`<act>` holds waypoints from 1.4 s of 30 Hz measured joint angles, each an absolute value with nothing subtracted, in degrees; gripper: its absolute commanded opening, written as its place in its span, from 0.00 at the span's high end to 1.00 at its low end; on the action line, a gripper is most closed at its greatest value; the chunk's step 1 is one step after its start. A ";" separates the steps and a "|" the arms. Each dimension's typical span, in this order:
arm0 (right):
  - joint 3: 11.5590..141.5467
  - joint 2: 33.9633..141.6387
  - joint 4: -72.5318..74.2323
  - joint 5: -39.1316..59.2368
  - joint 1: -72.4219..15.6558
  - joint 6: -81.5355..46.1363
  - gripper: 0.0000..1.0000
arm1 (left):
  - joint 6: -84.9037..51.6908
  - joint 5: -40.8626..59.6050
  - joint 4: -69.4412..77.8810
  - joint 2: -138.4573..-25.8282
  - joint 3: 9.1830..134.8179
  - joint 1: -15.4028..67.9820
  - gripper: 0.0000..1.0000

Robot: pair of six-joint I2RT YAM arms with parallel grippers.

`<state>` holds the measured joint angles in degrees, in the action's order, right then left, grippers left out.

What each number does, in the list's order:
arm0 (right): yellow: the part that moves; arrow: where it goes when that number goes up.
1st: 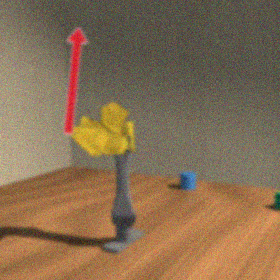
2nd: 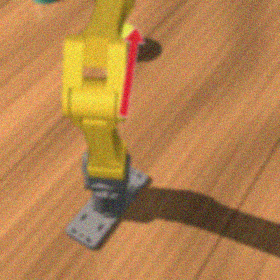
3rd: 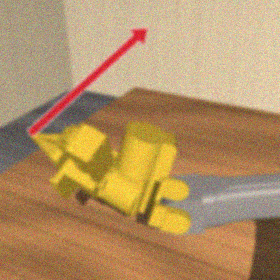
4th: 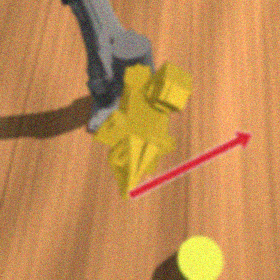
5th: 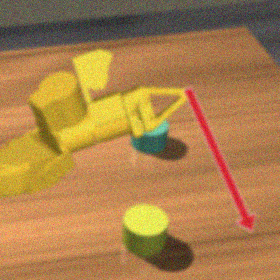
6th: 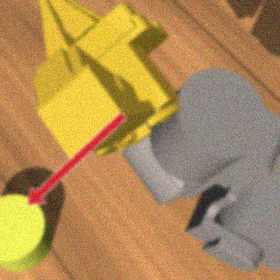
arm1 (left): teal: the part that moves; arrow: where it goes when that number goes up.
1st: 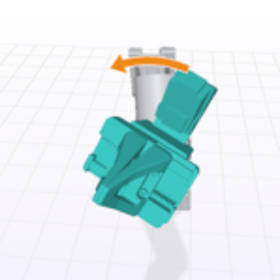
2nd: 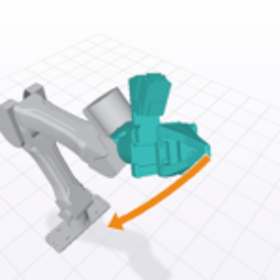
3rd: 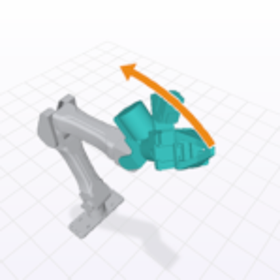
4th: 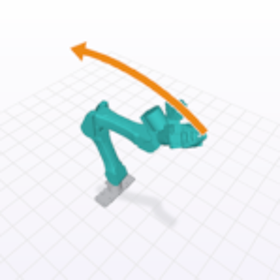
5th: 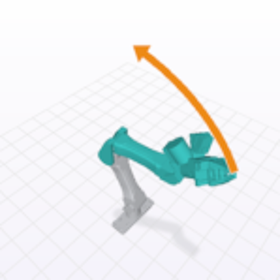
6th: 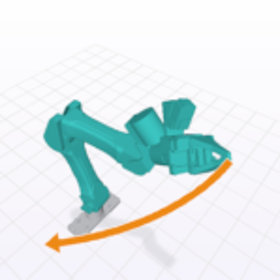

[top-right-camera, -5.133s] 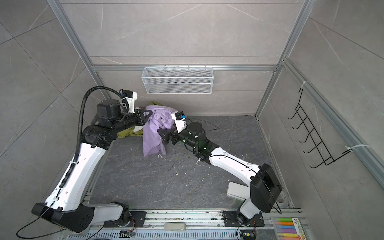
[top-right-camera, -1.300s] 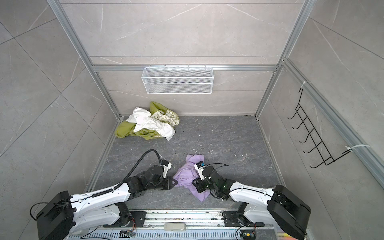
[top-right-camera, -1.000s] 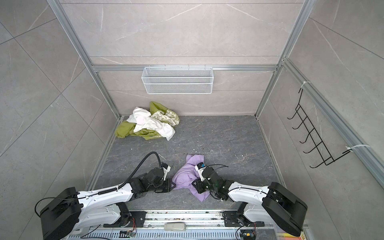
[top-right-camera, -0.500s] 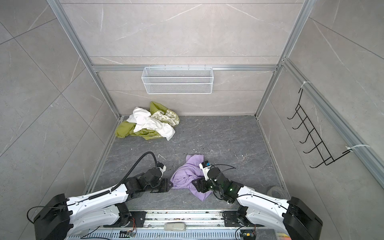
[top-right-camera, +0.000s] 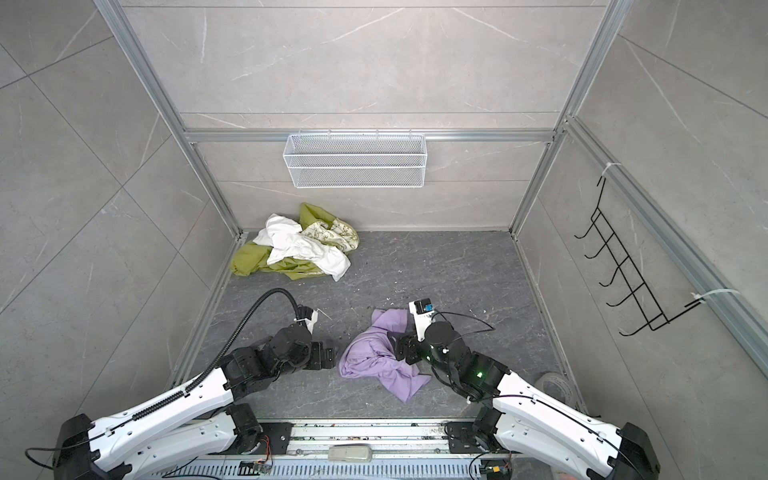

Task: Pick out a specific cloth from the pile

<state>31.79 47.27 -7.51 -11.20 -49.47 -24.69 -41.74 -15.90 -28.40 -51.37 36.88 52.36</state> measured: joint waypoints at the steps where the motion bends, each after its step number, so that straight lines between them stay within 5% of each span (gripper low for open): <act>1: 32.16 47.77 -7.27 -14.22 -49.47 -23.51 0.16 | -41.43 -18.98 -29.06 -51.55 37.45 52.34 0.00; 7: 32.25 50.94 -1.08 -30.87 -47.37 -12.51 0.00 | -35.90 -36.62 -31.18 -56.36 40.05 49.60 0.01; 15: 31.24 57.84 11.27 -40.12 -37.50 2.48 0.00 | -23.86 -44.27 -27.92 -65.28 41.34 32.16 0.02; 24: 28.56 64.12 15.46 -38.13 -23.33 2.57 0.00 | -7.33 -40.21 -3.79 -68.42 29.36 18.79 0.04; 34: 26.89 77.56 27.62 -41.21 -21.69 3.31 0.00 | -1.41 -26.57 14.76 -72.60 24.21 5.80 0.12; 42: 20.60 81.23 41.50 -40.32 -21.54 4.38 0.02 | 2.04 -19.27 21.69 -76.40 24.27 4.40 0.12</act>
<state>20.60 81.23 41.50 -40.32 -21.54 4.38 2.04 -19.27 21.69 -76.40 24.27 4.40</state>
